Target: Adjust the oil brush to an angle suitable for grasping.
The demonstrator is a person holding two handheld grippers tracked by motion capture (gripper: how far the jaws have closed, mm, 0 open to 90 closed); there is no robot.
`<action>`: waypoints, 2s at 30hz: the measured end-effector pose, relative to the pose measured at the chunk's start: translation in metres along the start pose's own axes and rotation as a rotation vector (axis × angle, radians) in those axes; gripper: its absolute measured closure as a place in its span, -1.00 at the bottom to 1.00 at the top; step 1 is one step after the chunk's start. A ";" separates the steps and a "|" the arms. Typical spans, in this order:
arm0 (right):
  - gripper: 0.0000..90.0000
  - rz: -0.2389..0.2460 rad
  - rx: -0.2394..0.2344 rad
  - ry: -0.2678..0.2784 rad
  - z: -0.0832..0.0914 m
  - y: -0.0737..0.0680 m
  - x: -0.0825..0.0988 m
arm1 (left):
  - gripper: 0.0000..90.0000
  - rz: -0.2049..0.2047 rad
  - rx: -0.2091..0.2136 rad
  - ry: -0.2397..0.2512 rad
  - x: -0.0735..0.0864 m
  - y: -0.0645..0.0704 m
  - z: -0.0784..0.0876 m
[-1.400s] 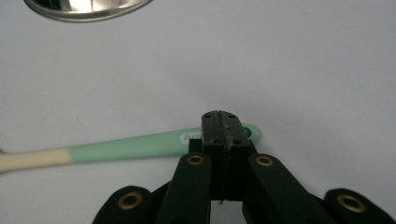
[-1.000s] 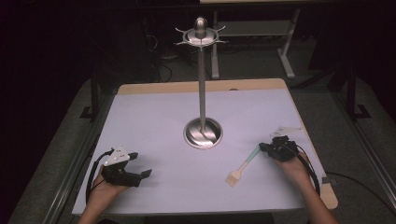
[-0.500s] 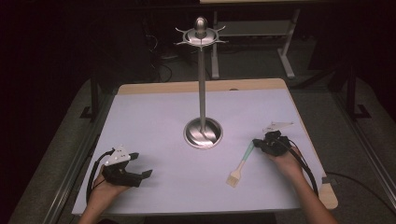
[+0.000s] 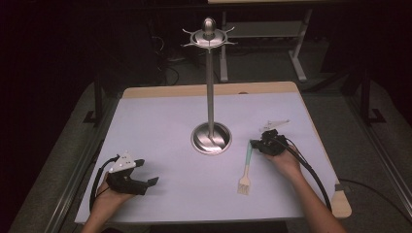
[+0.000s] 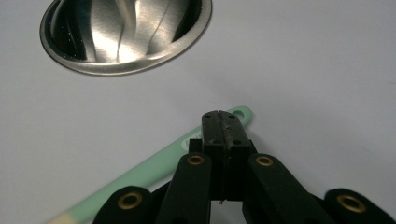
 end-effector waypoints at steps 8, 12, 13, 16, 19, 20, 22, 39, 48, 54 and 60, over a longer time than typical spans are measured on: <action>1.00 -0.007 -0.026 0.017 0.015 -0.012 -0.003 | -0.71 0.009 0.000 -0.001 0.001 0.000 0.001; 1.00 0.028 -0.069 -0.019 0.028 -0.032 0.003 | -0.71 -0.003 0.002 -0.013 0.002 0.000 0.000; 1.00 0.039 -0.076 -0.023 0.029 -0.034 0.004 | -0.71 0.002 0.002 -0.007 0.002 0.001 0.000; 1.00 0.054 -0.102 -0.053 0.035 -0.047 0.011 | -0.71 -0.002 0.001 -0.008 0.001 0.003 0.000; 1.00 0.058 -0.131 -0.065 0.040 -0.056 0.015 | -0.71 -0.003 0.002 -0.007 0.001 0.003 0.000; 1.00 0.060 -0.137 -0.073 0.041 -0.059 0.017 | -0.71 -0.003 0.001 -0.008 0.001 0.003 0.000; 1.00 0.061 -0.161 -0.070 0.043 -0.065 0.018 | -0.71 -0.005 0.001 -0.012 0.001 0.003 -0.001; 1.00 0.136 -0.170 -0.135 0.035 -0.088 0.025 | -0.71 -0.005 0.004 -0.014 0.001 0.004 -0.002; 1.00 0.168 -0.141 -0.184 0.041 -0.085 0.027 | -0.71 -0.009 0.004 -0.019 0.002 0.004 -0.002; 1.00 0.173 -0.110 -0.202 0.048 -0.080 0.032 | -0.71 -0.007 0.004 -0.021 0.001 0.006 -0.002; 1.00 0.173 -0.094 -0.205 0.054 -0.073 0.037 | -0.71 -0.009 0.004 -0.017 0.001 0.006 -0.002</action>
Point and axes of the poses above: each handheld gripper's, and its own axes: z roughly backward along the jaws, x roughly out of its underside, y roughly to its right, the point moved 4 cm from there along -z, roughly forward along the jaws, and after that the axes turned 6 degrees about x, right-handed, at the moved point
